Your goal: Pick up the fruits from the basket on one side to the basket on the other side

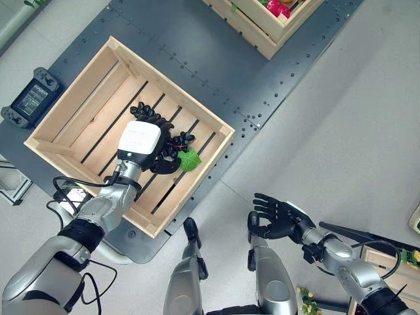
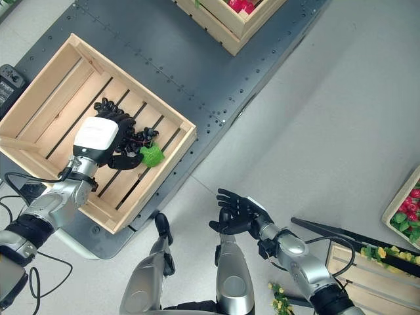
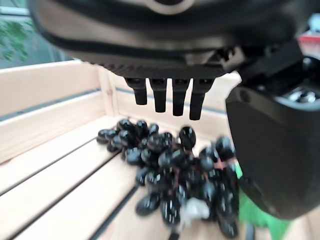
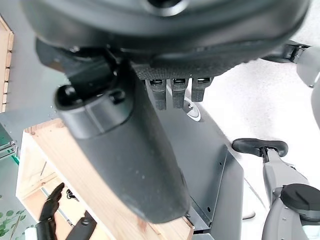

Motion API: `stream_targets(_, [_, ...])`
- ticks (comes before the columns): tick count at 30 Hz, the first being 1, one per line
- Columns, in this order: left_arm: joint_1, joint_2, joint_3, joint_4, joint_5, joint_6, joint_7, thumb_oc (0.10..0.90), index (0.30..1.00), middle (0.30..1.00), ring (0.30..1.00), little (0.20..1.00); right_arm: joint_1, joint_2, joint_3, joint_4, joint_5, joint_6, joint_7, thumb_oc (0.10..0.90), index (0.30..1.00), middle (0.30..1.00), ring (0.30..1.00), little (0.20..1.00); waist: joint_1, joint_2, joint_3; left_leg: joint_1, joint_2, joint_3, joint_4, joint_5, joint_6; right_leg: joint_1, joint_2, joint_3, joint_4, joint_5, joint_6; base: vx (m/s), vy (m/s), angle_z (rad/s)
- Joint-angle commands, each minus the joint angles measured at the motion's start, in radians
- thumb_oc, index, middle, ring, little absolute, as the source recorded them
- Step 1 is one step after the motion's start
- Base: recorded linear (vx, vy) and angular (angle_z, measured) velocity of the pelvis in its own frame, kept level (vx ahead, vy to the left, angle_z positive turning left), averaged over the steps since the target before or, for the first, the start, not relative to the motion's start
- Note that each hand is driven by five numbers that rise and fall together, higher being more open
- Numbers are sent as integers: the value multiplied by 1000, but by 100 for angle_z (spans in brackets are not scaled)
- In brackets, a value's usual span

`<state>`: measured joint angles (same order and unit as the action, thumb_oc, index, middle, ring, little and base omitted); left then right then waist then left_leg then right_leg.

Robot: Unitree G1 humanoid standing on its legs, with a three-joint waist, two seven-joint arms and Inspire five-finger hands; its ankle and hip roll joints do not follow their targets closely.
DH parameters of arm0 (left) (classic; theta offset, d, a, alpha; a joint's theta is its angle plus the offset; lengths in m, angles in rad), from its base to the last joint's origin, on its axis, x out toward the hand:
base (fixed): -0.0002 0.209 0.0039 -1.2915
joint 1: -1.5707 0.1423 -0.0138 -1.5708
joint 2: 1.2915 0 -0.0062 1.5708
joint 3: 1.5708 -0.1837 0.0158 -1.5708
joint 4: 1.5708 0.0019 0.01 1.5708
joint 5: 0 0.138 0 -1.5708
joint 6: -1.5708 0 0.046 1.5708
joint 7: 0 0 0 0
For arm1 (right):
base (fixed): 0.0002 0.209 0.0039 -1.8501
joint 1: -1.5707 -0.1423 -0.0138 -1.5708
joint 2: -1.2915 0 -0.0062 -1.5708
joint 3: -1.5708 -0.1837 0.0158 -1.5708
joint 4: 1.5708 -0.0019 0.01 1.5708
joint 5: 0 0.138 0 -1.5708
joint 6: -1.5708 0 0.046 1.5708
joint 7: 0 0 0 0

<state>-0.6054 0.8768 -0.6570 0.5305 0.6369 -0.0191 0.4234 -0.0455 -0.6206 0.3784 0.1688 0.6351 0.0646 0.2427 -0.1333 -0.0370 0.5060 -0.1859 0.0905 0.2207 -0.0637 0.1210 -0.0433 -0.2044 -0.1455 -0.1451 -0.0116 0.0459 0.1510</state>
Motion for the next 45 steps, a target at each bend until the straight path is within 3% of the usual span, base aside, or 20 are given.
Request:
stream_targets(1, [-80,76,57,-51,51,-8,-10,800,900,900,900,900,19,-51,-17,-109,11,-17,26,800,900,900,900,900,13,-25,2,-65,-12,-34,153,-83,-25,-100,2,5,138,-1,-10,0,0,0])
stream_targets(5, [-106,82,47,-31,95,39,-29,800,900,900,900,900,11,-43,-22,-113,10,-19,18,800,900,900,900,900,14,-25,13,-69,-13,-35,159,-85,-26,-95,3,2,133,-2,-9,0,0,0])
stream_targets(10, [-151,61,-4,-15,240,174,-57,800,900,900,900,900,-12,-19,-8,-103,24,-39,-27,800,900,900,900,900,19,-31,14,-84,-16,-38,162,-87,-25,-101,2,1,125,3,-7,0,0,0])
stream_targets(15, [-181,14,-40,23,315,263,-40,800,900,900,900,900,-33,17,22,-100,30,-62,-75,800,900,900,900,900,21,-46,14,-98,-14,-35,172,-93,-25,-112,6,3,126,4,-6,4,-19,1])
stream_targets(21, [-217,-44,-70,85,392,309,-38,800,900,900,900,900,-58,53,51,-75,35,-82,-93,800,900,900,900,900,24,-63,14,-106,-9,-33,169,-92,-27,-113,15,-2,116,9,-5,12,-53,0])
stream_targets(28, [-255,-95,-110,152,449,390,-130,800,900,900,900,900,-94,88,70,-49,51,-102,-118,800,900,900,900,900,23,-75,14,-127,-6,-39,178,-94,-31,-127,23,-7,114,14,-4,5,-39,1])
stream_targets(32, [-277,-139,-141,175,504,455,-284,800,900,900,900,900,-131,112,86,-40,62,-99,-147,800,900,900,900,900,22,-86,14,-153,-1,-40,179,-91,-33,-151,29,-11,114,20,-3,3,-28,-1])
stream_targets(34, [-281,-145,-145,183,508,465,-305,800,900,900,900,900,-138,116,90,-37,63,-99,-150,800,900,900,900,900,21,-88,14,-156,-1,-39,180,-91,-33,-155,31,-10,114,21,-3,0,0,0])
stream_targets(35, [-286,-154,-147,190,514,474,-324,507,460,460,460,460,-144,122,93,-35,65,-100,-153,800,900,900,900,900,21,-92,14,-158,0,-38,177,-91,-33,-157,34,-10,112,21,-3,0,-33,-2])
stream_targets(36, [-294,-164,-154,201,516,481,-334,400,300,300,300,300,-149,129,97,-31,66,-104,-157,800,900,900,900,900,19,-96,14,-162,2,-38,179,-92,-34,-161,37,-9,111,22,-3,2,-35,-4])
stream_targets(40, [-303,-166,-156,215,521,480,-349,400,300,300,300,300,-154,138,99,-23,64,-113,-146,800,900,900,900,900,19,-101,14,-157,3,-37,170,-91,-33,-158,42,-12,106,23,-4,-1,-13,1])
stream_targets(45, [-302,-161,-143,230,430,484,-300,400,300,300,300,300,-156,141,99,-13,56,-129,-142,800,900,900,900,900,24,-102,14,-146,5,-41,168,-90,-37,-144,46,-20,103,20,-8,0,0,0])
